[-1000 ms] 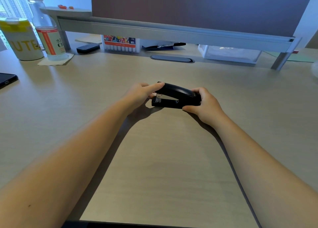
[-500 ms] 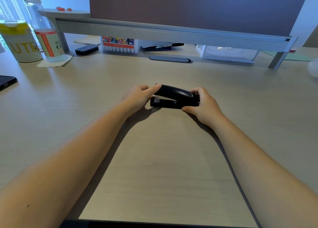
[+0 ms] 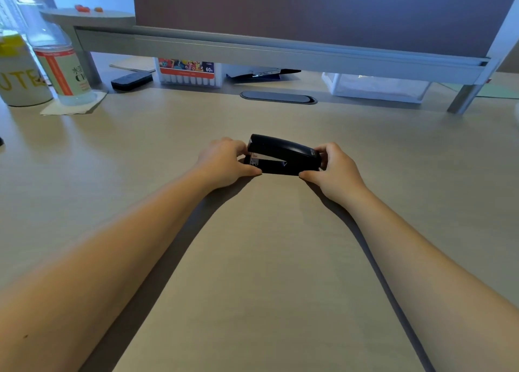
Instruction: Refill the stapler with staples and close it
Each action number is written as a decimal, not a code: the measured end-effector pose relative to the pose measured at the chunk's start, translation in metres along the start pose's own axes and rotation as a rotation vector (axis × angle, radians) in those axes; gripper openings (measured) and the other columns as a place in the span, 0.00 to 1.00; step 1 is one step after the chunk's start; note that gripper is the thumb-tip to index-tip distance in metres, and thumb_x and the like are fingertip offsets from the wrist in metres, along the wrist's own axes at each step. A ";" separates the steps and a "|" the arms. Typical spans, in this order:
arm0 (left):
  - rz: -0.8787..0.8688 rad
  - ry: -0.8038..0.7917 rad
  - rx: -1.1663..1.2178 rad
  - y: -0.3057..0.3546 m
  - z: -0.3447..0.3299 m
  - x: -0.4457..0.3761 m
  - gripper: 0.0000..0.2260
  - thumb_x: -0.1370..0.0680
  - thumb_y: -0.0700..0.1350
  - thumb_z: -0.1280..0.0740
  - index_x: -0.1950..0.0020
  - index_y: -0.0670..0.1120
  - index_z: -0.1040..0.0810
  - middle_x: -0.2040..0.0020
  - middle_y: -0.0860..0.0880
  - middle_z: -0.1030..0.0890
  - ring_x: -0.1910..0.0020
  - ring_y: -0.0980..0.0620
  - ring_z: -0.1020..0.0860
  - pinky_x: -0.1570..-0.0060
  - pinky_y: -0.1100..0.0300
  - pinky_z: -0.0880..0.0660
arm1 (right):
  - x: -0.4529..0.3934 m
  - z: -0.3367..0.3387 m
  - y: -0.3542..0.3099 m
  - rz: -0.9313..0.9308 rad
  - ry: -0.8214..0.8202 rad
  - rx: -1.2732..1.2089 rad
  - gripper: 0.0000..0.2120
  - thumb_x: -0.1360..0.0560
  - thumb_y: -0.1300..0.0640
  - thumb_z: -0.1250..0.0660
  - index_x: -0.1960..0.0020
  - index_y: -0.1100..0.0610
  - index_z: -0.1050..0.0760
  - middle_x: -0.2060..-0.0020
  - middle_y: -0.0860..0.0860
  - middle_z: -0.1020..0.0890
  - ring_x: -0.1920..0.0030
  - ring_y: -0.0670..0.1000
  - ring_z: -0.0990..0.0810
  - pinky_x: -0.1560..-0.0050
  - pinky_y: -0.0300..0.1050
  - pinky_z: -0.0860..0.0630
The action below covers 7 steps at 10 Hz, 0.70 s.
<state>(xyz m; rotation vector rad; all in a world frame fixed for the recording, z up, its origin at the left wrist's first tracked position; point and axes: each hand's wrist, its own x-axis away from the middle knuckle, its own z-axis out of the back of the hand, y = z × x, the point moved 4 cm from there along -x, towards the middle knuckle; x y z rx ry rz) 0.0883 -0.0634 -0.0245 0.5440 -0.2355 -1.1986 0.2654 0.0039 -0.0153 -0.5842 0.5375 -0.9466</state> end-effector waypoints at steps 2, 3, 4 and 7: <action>0.014 -0.002 0.066 -0.009 -0.006 -0.067 0.17 0.29 0.49 0.33 0.44 0.44 0.26 0.43 0.41 0.21 0.45 0.43 0.25 0.42 0.46 0.28 | -0.065 -0.008 0.008 -0.021 0.018 -0.020 0.21 0.30 0.58 0.32 0.40 0.59 0.34 0.42 0.58 0.24 0.42 0.57 0.27 0.43 0.52 0.30; 0.028 -0.002 0.100 -0.010 -0.007 -0.095 0.17 0.28 0.48 0.33 0.42 0.43 0.27 0.42 0.41 0.22 0.44 0.45 0.26 0.46 0.53 0.31 | -0.096 -0.013 0.010 -0.027 0.016 -0.012 0.21 0.29 0.58 0.33 0.39 0.59 0.35 0.41 0.58 0.25 0.42 0.56 0.27 0.45 0.48 0.31; 0.029 0.028 0.080 -0.010 -0.006 -0.115 0.19 0.27 0.49 0.34 0.39 0.43 0.28 0.39 0.40 0.25 0.42 0.43 0.28 0.48 0.55 0.33 | -0.118 -0.016 0.011 -0.023 0.031 -0.012 0.21 0.29 0.58 0.34 0.39 0.59 0.35 0.40 0.58 0.25 0.42 0.56 0.27 0.49 0.45 0.33; 0.086 0.057 -0.014 -0.012 -0.004 -0.102 0.26 0.28 0.52 0.34 0.35 0.40 0.34 0.37 0.39 0.27 0.39 0.42 0.29 0.40 0.50 0.31 | -0.108 -0.014 0.016 -0.066 0.065 0.000 0.28 0.29 0.58 0.35 0.33 0.61 0.42 0.36 0.60 0.30 0.37 0.58 0.30 0.41 0.50 0.31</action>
